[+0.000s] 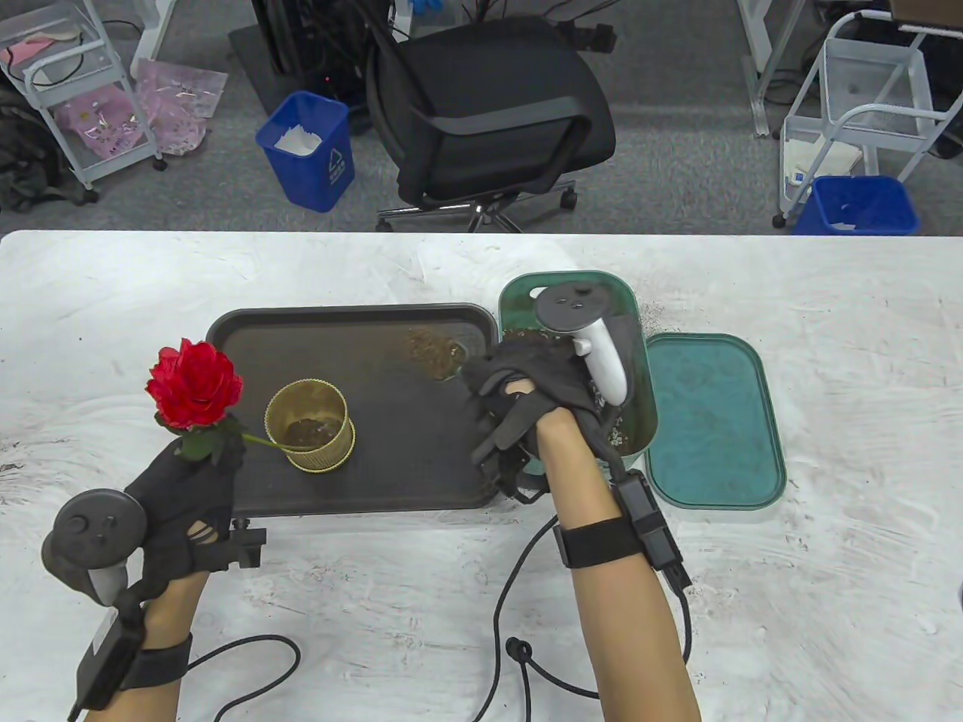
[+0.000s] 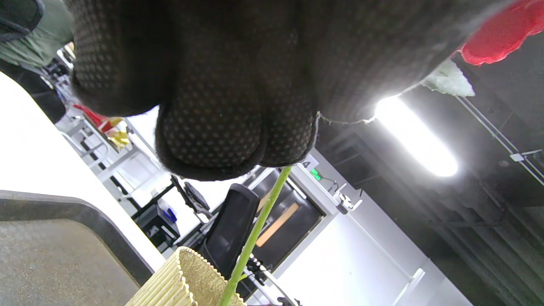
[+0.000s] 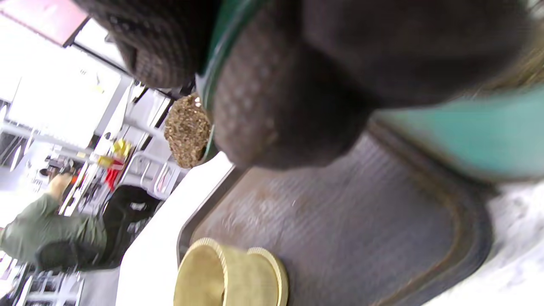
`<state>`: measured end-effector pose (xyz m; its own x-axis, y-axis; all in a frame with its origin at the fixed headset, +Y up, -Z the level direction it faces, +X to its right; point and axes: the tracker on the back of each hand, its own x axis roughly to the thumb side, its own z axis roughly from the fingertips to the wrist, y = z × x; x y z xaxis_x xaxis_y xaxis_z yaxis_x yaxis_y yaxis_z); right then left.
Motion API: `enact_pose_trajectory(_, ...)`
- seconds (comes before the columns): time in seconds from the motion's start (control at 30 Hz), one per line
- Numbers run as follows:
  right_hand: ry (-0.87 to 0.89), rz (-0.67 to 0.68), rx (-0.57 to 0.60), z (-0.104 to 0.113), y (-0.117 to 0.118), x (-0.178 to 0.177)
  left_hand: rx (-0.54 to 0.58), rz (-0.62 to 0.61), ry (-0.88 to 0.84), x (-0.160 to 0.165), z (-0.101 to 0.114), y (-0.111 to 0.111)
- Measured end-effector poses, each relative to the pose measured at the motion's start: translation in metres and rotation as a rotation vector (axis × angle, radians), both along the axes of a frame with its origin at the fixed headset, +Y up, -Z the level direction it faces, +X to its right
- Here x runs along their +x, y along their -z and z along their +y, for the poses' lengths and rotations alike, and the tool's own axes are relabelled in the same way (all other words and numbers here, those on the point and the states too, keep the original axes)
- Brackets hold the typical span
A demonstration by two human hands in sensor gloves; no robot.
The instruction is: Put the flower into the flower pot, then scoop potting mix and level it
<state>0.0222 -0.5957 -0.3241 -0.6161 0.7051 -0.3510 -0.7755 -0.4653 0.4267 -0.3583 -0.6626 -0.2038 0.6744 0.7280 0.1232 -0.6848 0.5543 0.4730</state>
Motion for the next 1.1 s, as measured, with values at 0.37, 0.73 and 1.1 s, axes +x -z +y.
enact_pose_trajectory(0.37,-0.100,0.196,-0.059,-0.044,0.001,-0.092,-0.003,0.004,-0.005,0.000,0.000,0.000)
enact_pose_trajectory(0.73,-0.421,0.257,0.151,-0.033,-0.009,-0.143,-0.001,0.002,-0.002,0.000,0.000,0.000)
enact_pose_trajectory(1.1,-0.794,0.354,0.450,-0.012,-0.036,-0.174,0.001,0.000,-0.004,0.001,0.000,-0.001)
